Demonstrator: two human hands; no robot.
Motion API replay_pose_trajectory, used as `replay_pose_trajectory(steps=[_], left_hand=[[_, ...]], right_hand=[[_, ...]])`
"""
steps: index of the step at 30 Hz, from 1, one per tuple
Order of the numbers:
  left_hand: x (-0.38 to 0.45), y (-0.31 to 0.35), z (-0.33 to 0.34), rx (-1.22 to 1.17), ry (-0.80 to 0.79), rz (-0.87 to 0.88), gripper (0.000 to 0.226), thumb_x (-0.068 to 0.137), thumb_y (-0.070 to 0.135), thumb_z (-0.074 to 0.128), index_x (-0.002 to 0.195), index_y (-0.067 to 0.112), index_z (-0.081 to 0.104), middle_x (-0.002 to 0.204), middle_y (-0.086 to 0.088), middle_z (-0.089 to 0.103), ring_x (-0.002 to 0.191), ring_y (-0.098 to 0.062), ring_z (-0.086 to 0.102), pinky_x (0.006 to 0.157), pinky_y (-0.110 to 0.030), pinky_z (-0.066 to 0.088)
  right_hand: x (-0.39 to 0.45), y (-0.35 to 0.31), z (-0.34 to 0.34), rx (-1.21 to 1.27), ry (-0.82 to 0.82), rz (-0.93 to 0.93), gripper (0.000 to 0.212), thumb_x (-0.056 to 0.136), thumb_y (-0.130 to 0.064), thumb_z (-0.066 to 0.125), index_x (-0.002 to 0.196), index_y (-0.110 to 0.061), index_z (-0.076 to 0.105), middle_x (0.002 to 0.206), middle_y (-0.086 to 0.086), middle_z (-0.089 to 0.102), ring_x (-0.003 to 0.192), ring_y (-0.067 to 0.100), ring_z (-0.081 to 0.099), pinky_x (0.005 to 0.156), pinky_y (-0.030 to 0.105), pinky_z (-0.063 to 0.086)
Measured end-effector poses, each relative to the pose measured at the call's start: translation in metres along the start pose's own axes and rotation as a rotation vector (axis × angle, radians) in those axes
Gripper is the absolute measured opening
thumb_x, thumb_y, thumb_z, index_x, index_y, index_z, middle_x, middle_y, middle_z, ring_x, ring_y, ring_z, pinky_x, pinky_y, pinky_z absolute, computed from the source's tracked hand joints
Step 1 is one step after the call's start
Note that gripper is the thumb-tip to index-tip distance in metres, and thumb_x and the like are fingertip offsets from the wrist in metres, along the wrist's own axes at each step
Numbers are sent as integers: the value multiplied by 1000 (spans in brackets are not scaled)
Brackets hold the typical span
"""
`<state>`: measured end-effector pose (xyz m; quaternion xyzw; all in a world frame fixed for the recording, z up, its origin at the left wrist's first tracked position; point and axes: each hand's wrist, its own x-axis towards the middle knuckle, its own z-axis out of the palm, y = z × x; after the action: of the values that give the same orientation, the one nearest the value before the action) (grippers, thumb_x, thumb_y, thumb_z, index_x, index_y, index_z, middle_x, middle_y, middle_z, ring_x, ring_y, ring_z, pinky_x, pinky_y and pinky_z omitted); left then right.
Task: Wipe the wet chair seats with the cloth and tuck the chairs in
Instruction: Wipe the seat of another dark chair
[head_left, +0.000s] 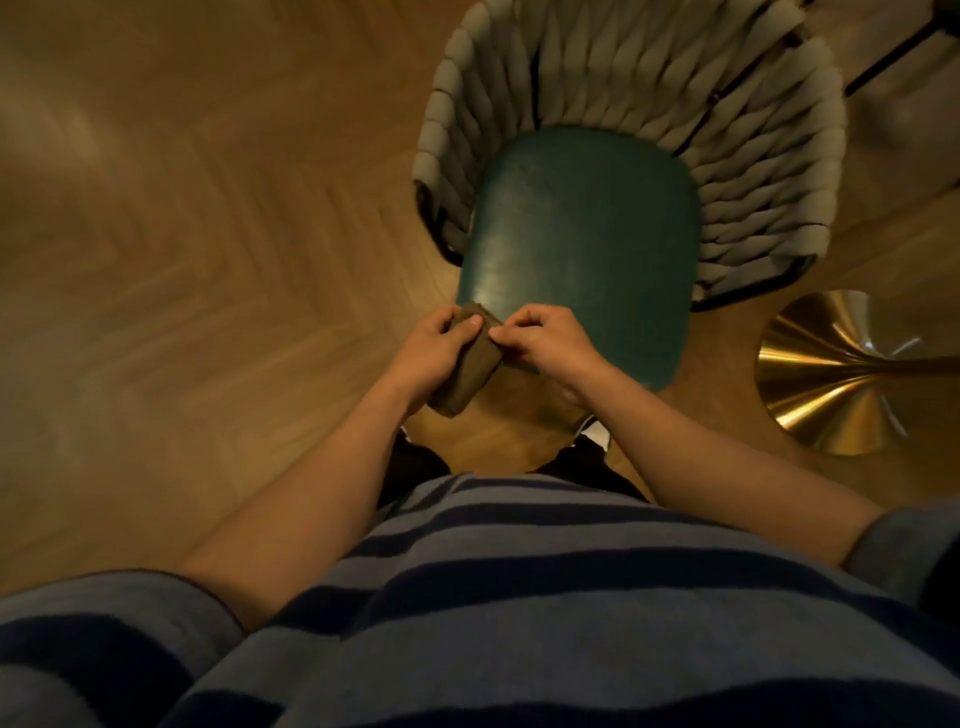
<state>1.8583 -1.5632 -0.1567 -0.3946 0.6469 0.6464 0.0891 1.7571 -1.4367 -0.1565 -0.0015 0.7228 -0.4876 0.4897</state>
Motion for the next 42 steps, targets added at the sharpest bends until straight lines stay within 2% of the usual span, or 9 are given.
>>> replay_pose_trajectory(steps=[5, 9, 12, 17, 22, 25, 31, 38, 42], left_hand=[[-1, -23, -113, 166, -58, 72, 16, 97, 40, 54, 101, 26, 61, 94, -3, 67, 86, -19, 62, 77, -37, 50], [2, -17, -172, 219, -95, 154, 10, 99, 34, 52, 101, 28, 59, 89, 5, 63, 80, -8, 57, 70, -29, 45], [8, -8, -201, 348, -160, 194, 20, 100, 31, 51, 115, 21, 60, 101, 8, 61, 89, -3, 55, 77, -22, 44], [34, 12, -237, 425, -143, 188, 24, 95, 38, 58, 108, 19, 63, 94, -1, 66, 84, -13, 58, 76, -32, 45], [76, 36, -268, 22, -440, -186, 40, 86, 32, 69, 115, 5, 63, 95, -7, 68, 80, -16, 65, 66, -26, 53], [118, 58, -270, -301, -384, -234, 41, 83, 15, 69, 120, 0, 59, 95, -7, 68, 84, -14, 66, 67, -24, 54], [212, 132, -239, -351, -273, -298, 6, 92, 16, 62, 97, 18, 60, 87, 1, 66, 84, -12, 62, 77, -33, 50], [306, 221, -210, 141, -502, -153, 7, 96, 18, 60, 100, 23, 61, 87, 4, 64, 76, -10, 59, 60, -24, 49], [348, 276, -195, 359, -678, -35, 8, 96, 10, 59, 101, 14, 63, 87, 0, 69, 75, -11, 66, 61, -24, 54]], right_hand=[[5, -20, 98, 218, -105, 53, 23, 91, 7, 67, 78, -10, 56, 80, 8, 61, 71, 15, 66, 73, 33, 61], [14, -37, 154, 349, -109, 72, 16, 92, -3, 70, 93, -14, 58, 73, -2, 67, 68, 11, 65, 63, 28, 52], [25, -53, 178, 255, -133, 97, 25, 89, -18, 77, 111, -20, 64, 89, -1, 71, 78, 11, 64, 62, 25, 48], [49, -87, 190, 91, -192, 107, 7, 94, -11, 70, 99, -16, 73, 81, -4, 71, 78, 9, 64, 67, 23, 49], [87, -116, 190, 289, -54, 149, 10, 95, -11, 70, 103, -15, 68, 87, 2, 68, 73, 10, 63, 58, 20, 52], [114, -134, 173, 494, 82, 148, 11, 95, -8, 69, 94, -18, 63, 86, 2, 65, 70, 11, 60, 53, 18, 52], [166, -166, 133, 660, 149, 131, 17, 93, -1, 68, 98, -15, 60, 91, 3, 68, 81, 13, 67, 61, 21, 54], [209, -203, 80, 650, 123, 121, 51, 86, -27, 79, 132, -19, 57, 130, 7, 61, 115, 21, 64, 84, 35, 58], [243, -235, 61, 518, 314, 38, 55, 81, -47, 81, 129, -33, 58, 143, 0, 51, 127, 17, 55, 98, 42, 53]])
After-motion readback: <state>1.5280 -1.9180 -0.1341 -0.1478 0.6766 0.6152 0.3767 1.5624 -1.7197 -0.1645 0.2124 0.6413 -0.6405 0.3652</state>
